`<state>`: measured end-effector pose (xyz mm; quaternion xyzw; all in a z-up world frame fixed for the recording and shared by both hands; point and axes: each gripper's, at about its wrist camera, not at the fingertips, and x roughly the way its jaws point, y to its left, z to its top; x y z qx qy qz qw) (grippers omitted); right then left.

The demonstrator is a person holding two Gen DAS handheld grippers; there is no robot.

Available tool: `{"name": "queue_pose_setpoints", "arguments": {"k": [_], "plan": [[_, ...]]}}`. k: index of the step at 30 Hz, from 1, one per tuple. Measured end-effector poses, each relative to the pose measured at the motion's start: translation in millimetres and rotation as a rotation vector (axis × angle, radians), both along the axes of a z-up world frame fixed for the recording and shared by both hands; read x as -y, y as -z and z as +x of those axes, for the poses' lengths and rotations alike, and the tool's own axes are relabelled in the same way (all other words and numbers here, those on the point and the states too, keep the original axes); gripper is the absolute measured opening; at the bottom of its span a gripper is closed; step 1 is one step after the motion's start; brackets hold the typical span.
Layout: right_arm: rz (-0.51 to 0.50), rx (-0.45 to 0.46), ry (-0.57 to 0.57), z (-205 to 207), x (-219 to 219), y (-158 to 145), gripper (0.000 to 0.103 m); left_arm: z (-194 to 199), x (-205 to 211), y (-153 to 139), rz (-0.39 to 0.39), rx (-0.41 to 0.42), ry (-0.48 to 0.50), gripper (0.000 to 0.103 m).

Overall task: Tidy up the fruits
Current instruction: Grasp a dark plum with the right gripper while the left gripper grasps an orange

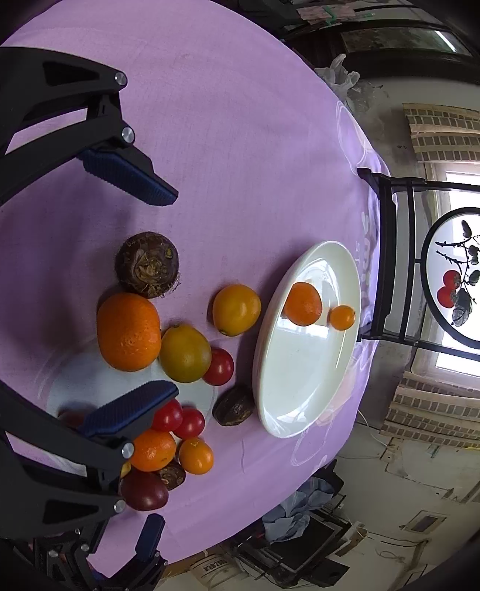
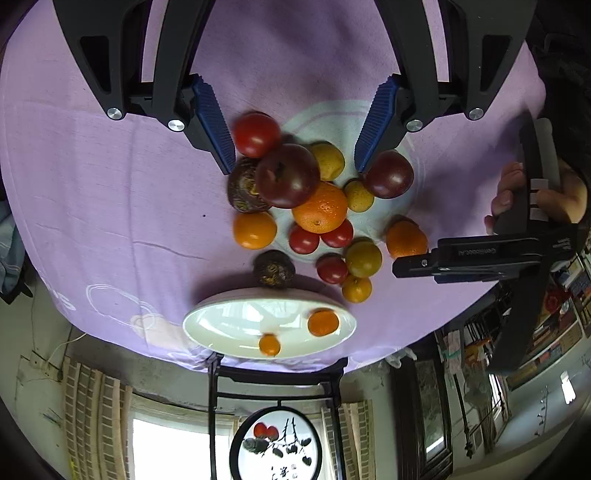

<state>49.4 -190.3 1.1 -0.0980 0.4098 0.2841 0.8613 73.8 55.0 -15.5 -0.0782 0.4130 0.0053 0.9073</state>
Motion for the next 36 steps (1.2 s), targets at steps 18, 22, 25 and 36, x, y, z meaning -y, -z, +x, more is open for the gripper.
{"name": "queue_pose_setpoints", "arguments": {"k": [18,22,25,36], "plan": [[0.091,0.001,0.024,18,11,1,0.041,-26,10,4,0.085,-0.008,0.064,0.094],[0.105,-0.002,0.029,17,16,2,0.041,-30,14,10,0.116,-0.035,0.091,0.093],[0.107,-0.001,0.024,15,16,1,0.041,-32,19,10,0.148,-0.028,0.095,0.093],[0.114,0.031,0.004,7,16,-5,0.041,-15,52,14,0.221,-0.017,0.170,0.053]]}}
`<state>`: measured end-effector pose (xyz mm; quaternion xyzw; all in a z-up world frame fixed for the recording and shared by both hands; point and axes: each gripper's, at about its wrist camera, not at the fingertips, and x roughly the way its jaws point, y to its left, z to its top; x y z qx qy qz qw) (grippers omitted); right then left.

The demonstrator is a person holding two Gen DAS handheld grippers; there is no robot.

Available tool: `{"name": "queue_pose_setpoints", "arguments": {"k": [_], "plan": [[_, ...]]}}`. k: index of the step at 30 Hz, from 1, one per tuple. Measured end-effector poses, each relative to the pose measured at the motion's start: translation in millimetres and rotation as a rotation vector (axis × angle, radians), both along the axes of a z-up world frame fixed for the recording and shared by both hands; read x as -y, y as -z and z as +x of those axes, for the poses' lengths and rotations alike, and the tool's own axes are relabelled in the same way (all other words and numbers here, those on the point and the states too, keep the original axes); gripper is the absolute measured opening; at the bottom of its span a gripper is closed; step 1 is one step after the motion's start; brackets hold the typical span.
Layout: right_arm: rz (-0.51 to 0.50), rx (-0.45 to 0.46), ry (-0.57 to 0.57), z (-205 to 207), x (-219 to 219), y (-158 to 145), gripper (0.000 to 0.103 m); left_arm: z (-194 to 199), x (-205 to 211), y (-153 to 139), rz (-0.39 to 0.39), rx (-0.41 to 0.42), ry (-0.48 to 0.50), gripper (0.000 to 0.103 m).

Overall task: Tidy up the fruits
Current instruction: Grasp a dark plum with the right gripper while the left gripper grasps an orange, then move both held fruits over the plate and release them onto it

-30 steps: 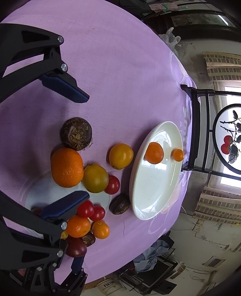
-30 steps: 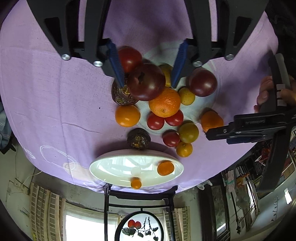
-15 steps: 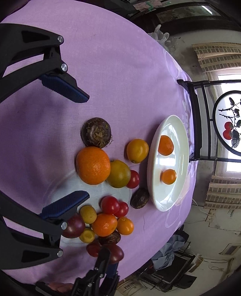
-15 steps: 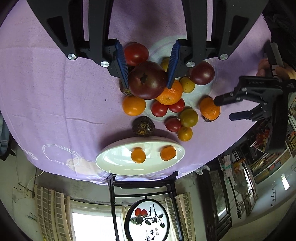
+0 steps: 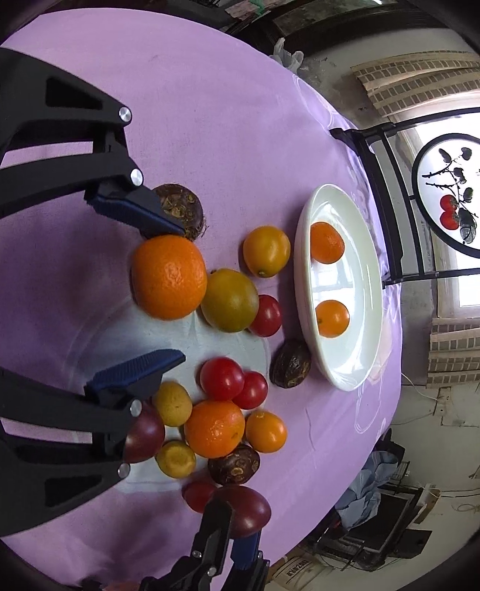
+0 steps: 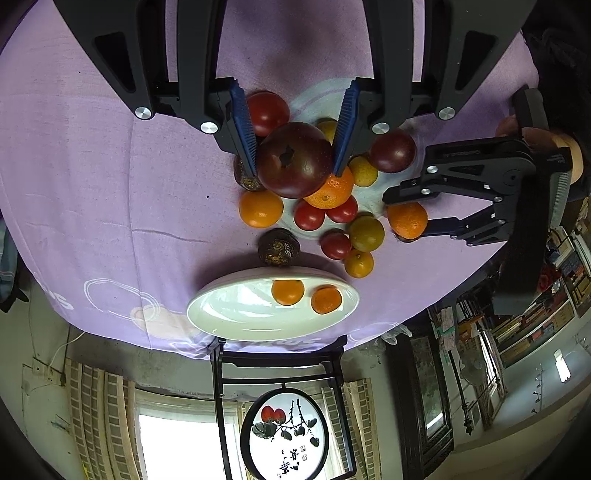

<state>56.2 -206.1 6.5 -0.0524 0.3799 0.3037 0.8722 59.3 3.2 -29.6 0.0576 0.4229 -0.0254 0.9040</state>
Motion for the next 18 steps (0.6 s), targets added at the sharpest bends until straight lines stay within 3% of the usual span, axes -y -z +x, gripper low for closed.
{"name": "queue_pose_setpoints", "arguments": {"k": [1,6,18], "plan": [[0.001,0.000,-0.001,0,0,0,0.041,1,-1,-1,0.012,0.014,-0.011,0.045],[0.004,-0.001,0.001,-1,1,0,0.041,1,-5,-2,-0.002,0.016,-0.013,0.044],[0.019,0.014,0.015,1,2,-6,0.041,4,-20,-23,-0.137,-0.003,-0.008,0.044]]}}
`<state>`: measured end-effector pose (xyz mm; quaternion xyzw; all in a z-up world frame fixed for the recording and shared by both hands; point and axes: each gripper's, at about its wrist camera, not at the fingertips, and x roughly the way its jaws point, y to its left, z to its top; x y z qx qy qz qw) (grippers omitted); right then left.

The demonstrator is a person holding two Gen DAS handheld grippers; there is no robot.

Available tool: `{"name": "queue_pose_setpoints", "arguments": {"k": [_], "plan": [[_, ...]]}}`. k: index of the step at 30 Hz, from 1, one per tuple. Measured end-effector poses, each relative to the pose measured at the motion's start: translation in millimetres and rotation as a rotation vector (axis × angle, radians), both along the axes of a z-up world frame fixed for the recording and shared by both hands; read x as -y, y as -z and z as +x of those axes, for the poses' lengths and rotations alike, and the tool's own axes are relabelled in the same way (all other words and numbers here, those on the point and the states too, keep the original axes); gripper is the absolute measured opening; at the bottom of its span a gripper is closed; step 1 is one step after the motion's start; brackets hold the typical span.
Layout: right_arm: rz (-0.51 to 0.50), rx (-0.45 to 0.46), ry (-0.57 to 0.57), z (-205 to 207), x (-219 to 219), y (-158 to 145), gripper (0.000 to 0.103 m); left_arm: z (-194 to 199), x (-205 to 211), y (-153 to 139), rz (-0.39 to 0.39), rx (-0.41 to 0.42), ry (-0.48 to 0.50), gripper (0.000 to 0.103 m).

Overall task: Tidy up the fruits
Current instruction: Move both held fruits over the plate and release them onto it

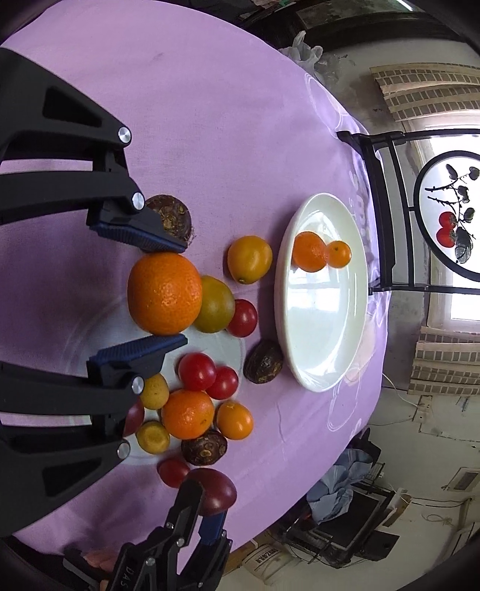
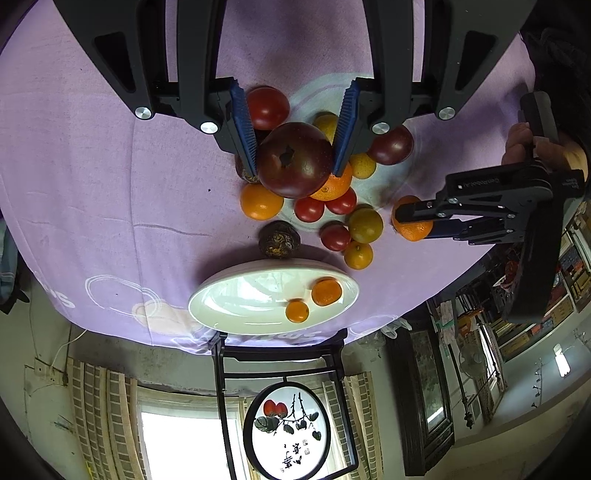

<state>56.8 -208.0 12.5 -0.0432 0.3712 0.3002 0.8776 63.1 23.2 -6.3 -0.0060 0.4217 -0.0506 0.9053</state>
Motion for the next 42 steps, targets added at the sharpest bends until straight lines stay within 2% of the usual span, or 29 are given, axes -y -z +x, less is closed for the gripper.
{"name": "queue_pose_setpoints", "arguments": {"k": [6,9,14,21,26,28,29,30,31,36,42], "plan": [[-0.027,0.046,0.001,14,-9,-20,0.041,23,-1,-27,0.011,0.044,0.017,0.044],[-0.060,0.086,-0.017,28,-22,-32,0.041,38,-6,-38,0.016,0.071,-0.001,0.044],[-0.090,0.115,-0.040,62,-48,-42,0.041,82,-16,-41,0.019,0.063,-0.057,0.044],[-0.158,0.090,-0.044,114,-84,-29,0.041,144,-18,-34,0.003,0.044,-0.119,0.044],[-0.207,0.042,-0.040,140,-94,-8,0.041,178,-7,-25,0.017,0.038,-0.118,0.044],[-0.215,0.027,-0.032,146,-94,-2,0.041,183,0,-22,0.034,0.042,-0.112,0.047],[-0.215,0.014,-0.031,148,-94,1,0.042,186,2,-21,0.034,0.035,-0.111,0.052],[-0.212,0.006,-0.030,149,-93,3,0.044,188,4,-19,0.030,0.029,-0.111,0.062],[-0.206,0.005,-0.026,149,-92,3,0.046,188,6,-18,0.030,0.032,-0.111,0.064],[-0.160,0.009,-0.018,138,-79,-4,0.049,178,9,-17,0.032,0.029,-0.098,0.069],[-0.113,-0.001,0.004,111,-51,-10,0.051,140,1,-23,0.013,0.032,-0.110,0.076]]}}
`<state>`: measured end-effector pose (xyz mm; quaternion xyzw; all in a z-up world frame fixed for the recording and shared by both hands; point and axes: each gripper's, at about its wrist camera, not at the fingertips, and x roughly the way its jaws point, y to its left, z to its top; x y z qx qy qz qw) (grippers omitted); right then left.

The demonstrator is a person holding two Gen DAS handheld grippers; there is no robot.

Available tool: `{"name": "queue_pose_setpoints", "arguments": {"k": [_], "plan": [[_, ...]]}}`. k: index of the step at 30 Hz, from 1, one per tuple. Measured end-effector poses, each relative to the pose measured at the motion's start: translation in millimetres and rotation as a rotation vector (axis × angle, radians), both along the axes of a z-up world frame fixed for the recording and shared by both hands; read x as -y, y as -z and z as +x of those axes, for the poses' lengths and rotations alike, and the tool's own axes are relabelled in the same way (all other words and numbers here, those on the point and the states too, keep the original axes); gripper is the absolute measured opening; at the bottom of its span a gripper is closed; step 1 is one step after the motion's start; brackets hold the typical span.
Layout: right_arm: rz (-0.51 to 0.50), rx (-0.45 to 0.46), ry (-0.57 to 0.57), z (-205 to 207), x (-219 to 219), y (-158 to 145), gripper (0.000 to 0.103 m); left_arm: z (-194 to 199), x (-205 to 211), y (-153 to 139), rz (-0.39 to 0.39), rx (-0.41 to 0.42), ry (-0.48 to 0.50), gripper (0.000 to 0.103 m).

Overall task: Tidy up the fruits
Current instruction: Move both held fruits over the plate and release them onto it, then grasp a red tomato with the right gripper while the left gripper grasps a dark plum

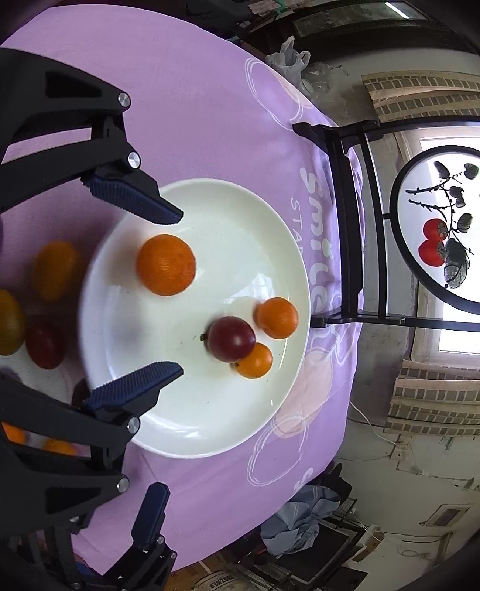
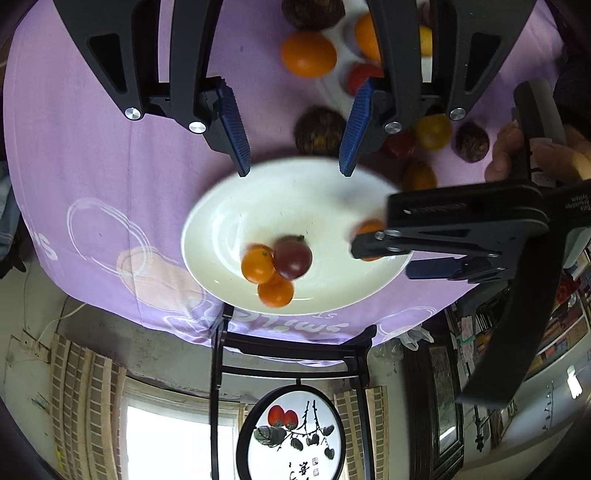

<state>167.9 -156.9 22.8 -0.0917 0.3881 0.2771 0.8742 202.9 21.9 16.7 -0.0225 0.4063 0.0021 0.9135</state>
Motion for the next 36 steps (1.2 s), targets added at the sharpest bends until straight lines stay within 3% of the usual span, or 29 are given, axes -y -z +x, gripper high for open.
{"name": "queue_pose_setpoints", "arguments": {"k": [6,18,25,36], "plan": [[0.024,-0.014,0.017,-36,25,2,0.057,-53,2,2,-0.015,0.009,0.026,0.080],[0.031,-0.020,0.013,-91,51,16,0.060,-132,15,19,-0.053,-0.023,0.068,0.084],[0.026,-0.055,0.001,-102,64,29,0.060,-153,33,26,-0.055,-0.048,0.115,0.085],[-0.037,-0.079,-0.041,-110,55,41,0.060,-156,36,32,-0.068,-0.079,0.118,0.085]]}}
